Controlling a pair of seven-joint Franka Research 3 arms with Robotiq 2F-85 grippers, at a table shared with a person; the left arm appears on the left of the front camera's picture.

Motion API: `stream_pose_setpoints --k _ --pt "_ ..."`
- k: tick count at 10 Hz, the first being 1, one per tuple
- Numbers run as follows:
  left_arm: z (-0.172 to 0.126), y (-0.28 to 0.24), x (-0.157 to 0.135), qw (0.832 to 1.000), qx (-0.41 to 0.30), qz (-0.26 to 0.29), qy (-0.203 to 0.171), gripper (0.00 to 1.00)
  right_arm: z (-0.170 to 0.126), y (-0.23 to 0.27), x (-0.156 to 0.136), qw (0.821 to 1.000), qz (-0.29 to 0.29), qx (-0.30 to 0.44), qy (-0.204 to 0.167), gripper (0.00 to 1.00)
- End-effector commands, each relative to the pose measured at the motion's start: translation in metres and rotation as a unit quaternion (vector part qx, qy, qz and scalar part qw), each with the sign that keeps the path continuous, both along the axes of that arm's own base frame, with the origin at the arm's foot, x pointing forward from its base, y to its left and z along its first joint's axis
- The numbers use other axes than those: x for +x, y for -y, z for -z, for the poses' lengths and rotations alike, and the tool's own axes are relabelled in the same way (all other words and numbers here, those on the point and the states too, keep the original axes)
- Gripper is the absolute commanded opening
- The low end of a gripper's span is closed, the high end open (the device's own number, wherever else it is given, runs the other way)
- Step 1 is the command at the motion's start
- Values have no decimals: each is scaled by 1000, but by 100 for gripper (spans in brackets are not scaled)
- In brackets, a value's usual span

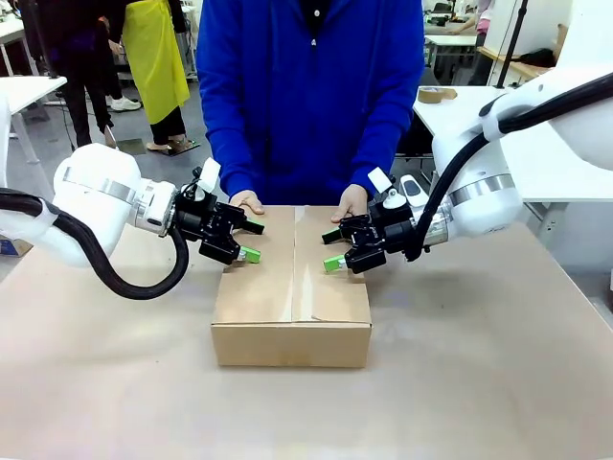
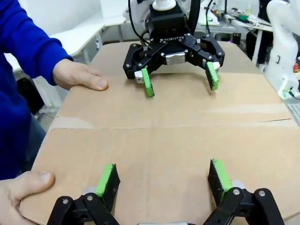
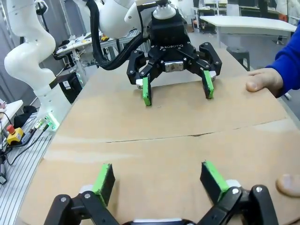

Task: Pack the gift set into the box.
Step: Press and hold the closed box until the human finishes sealing it.

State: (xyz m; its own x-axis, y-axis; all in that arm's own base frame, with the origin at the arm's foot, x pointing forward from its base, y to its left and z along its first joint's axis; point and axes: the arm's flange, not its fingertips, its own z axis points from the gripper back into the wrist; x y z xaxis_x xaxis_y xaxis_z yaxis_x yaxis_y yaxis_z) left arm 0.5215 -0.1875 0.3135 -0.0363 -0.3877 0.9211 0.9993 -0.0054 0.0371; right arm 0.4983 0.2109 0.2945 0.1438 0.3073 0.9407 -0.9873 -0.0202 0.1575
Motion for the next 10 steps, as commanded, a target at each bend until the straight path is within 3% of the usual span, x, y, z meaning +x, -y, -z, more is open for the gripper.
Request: stream_pose_setpoints --k 1,10 --pt "4 1 -3 1000 -4 9 2 100 1 -1 0 1000 4 -8 3 100" --pt "4 1 -3 1000 -4 9 2 100 1 -1 0 1000 4 -8 3 100"
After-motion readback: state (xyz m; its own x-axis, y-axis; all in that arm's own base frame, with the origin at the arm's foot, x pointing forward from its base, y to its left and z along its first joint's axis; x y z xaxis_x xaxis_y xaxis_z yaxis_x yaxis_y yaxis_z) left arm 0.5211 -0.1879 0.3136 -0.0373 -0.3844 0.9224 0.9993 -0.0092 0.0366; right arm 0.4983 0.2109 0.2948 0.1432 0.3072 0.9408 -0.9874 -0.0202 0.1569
